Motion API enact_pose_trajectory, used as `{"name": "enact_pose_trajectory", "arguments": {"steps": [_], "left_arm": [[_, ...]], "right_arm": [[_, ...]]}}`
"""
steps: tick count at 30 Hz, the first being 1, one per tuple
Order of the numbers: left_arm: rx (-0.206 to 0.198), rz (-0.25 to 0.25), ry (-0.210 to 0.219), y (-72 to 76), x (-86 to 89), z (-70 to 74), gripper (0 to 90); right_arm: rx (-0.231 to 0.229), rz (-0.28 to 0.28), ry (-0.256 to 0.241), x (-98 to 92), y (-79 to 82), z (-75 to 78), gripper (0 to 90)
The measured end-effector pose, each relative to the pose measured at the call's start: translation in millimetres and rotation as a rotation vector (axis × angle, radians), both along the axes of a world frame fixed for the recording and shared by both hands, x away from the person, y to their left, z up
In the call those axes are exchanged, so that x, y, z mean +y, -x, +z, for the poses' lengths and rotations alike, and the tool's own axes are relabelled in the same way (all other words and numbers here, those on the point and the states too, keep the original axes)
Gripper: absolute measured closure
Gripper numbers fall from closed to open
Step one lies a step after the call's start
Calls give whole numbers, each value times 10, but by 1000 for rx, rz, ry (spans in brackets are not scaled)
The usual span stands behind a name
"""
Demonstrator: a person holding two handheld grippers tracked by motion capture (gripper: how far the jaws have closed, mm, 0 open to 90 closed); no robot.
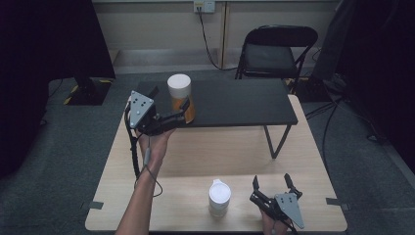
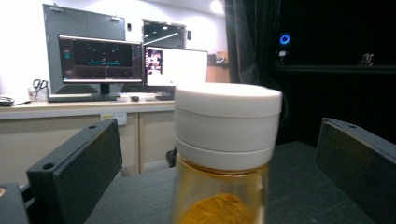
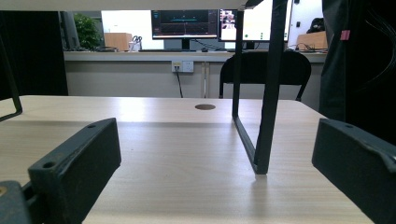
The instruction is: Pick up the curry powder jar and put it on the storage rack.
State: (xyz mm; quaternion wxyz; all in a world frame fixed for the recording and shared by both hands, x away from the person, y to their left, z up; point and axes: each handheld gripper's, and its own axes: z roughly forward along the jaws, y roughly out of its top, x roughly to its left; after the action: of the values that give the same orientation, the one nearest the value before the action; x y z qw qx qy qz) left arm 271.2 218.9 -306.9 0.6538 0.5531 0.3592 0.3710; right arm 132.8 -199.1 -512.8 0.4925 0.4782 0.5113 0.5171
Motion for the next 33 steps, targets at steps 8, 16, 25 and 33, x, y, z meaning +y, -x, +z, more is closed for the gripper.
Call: {"name": "enact_pose_trajectory", "arguments": {"steps": [8, 16, 25, 33], "left_arm": [[-18, -2, 1, 130, 28, -52, 0], [-51, -47, 8, 335, 101, -27, 0], [-90, -54, -4, 560, 144, -87, 0], [-77, -8, 3, 700, 175, -224, 0]], "right_arm": [[0, -1, 0, 2, 0, 0, 0], [-1, -2, 0, 3, 1, -1, 0], [-1, -3, 0, 5, 1, -2, 0], [-1, -7, 1, 13, 2, -2, 0]]}}
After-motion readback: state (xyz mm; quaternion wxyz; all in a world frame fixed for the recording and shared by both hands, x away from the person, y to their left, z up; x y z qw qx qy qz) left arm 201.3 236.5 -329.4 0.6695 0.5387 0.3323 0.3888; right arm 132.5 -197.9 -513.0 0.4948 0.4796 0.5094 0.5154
